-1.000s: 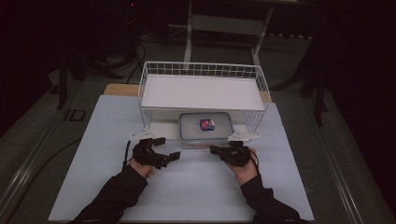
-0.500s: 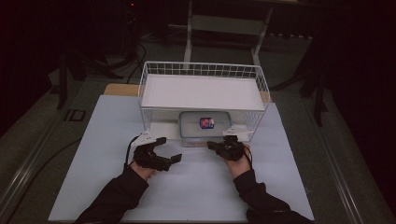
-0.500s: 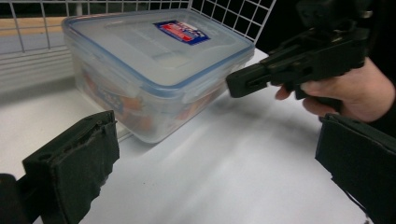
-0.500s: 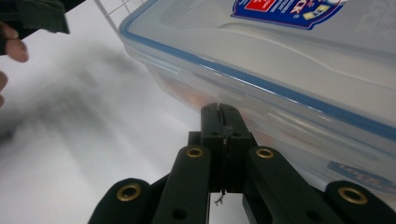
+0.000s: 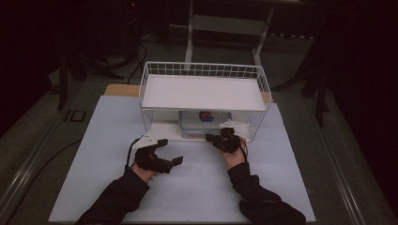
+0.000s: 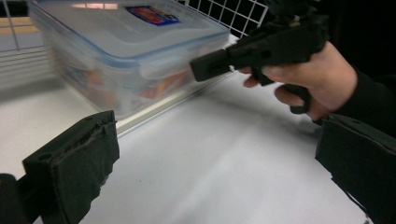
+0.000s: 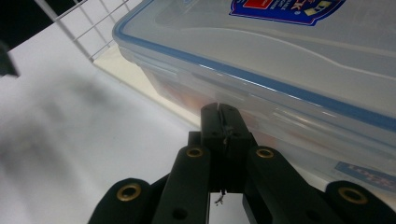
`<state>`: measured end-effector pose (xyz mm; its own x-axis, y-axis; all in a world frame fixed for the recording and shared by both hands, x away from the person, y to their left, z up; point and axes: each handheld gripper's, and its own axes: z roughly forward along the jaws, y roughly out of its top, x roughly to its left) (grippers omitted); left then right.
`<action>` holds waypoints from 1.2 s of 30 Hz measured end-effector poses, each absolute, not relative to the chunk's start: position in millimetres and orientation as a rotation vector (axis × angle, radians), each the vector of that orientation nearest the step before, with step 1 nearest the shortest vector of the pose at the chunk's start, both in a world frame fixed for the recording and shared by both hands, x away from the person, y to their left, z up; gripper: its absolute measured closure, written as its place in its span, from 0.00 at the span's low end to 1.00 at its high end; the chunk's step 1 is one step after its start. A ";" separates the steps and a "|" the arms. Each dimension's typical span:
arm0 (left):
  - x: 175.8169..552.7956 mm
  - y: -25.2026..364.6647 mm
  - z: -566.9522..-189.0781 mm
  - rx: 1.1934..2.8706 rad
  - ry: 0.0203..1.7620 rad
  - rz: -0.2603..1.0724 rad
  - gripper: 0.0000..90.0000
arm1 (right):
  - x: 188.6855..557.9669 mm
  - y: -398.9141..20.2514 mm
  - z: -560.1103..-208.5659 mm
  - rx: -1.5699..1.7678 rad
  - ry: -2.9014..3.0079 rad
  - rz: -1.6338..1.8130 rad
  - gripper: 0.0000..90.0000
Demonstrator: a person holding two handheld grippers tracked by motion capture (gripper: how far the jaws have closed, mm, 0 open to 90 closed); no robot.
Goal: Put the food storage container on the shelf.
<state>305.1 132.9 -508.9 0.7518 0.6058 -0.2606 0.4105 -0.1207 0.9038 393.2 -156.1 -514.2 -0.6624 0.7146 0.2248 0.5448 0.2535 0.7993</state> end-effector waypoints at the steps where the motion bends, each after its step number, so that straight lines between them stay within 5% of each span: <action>1: 304.8 132.4 -508.6 1.750 0.800 0.215 0.00 | 395.3 -155.1 -514.3 1.190 2.335 1.369 1.00; 21: 302.6 134.2 -508.1 1.759 0.784 0.212 0.00 | 409.4 -143.9 -512.6 1.194 2.323 1.387 0.96; 29: 299.8 136.8 -504.3 1.739 0.792 0.233 0.00 | 391.3 -145.9 -506.4 1.139 2.341 1.433 0.60; 31: 298.3 137.7 -501.4 1.739 0.785 0.237 0.00 | 381.3 -147.3 -505.0 1.089 2.368 1.457 0.41; 36: 296.3 136.4 -501.4 1.753 0.775 0.222 0.00 | 371.0 -153.6 -502.8 1.076 2.377 1.537 0.28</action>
<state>296.3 136.4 -501.4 0.7642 0.6008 -0.2346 0.3852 -0.1332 0.9132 371.0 -153.6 -502.8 -0.7419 0.6133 0.2709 0.4988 0.2348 0.8343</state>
